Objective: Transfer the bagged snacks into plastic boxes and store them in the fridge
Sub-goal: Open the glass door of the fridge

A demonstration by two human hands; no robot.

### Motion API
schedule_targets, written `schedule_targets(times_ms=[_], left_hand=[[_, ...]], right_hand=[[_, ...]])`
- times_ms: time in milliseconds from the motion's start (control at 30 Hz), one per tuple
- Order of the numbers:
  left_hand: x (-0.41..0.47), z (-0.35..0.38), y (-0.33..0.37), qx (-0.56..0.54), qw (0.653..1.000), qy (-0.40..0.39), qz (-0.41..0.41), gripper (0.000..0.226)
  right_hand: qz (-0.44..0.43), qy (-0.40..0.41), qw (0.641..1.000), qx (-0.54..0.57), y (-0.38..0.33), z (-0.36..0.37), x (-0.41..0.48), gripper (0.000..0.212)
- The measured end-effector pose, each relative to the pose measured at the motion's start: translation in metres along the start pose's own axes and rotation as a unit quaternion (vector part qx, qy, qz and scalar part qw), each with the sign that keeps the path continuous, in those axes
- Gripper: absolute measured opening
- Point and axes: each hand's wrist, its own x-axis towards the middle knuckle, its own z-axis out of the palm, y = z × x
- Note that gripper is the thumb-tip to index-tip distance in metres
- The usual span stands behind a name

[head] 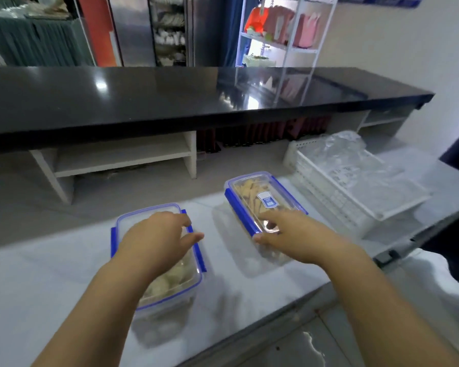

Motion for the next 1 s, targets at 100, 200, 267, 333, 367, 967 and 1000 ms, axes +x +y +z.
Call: schedule_targets(times_ms=[100,200,267,333,367,967,1000], left_hand=[[0.01,0.008,0.049,0.015,0.998,-0.019,0.049,0.047],[0.014,0.017,0.104,0.019,0.994,-0.028,0.104,0.041],[0.015,0.025,0.141,0.023,0.99,-0.031,0.136,0.038],[0.015,0.035,0.182,0.029,0.986,-0.036,0.162,0.04],[0.015,0.041,0.202,0.036,0.983,-0.038,0.177,0.042],[0.029,0.146,0.549,0.093,0.884,-0.134,0.439,0.043],[0.034,0.152,0.569,0.093,0.879,-0.136,0.448,0.044]], right_hand=[[0.035,0.025,0.999,0.013,0.043,-0.015,-0.027,0.057],[0.084,0.037,0.996,0.017,0.094,-0.027,-0.056,0.059],[0.113,0.041,0.993,0.019,0.13,-0.033,-0.078,0.062],[0.136,0.048,0.989,0.012,0.167,-0.039,-0.101,0.063],[0.15,0.051,0.987,0.012,0.184,-0.041,-0.113,0.063],[0.416,0.117,0.897,0.092,0.459,-0.062,-0.288,0.061],[0.429,0.122,0.89,0.097,0.475,-0.064,-0.294,0.06]])
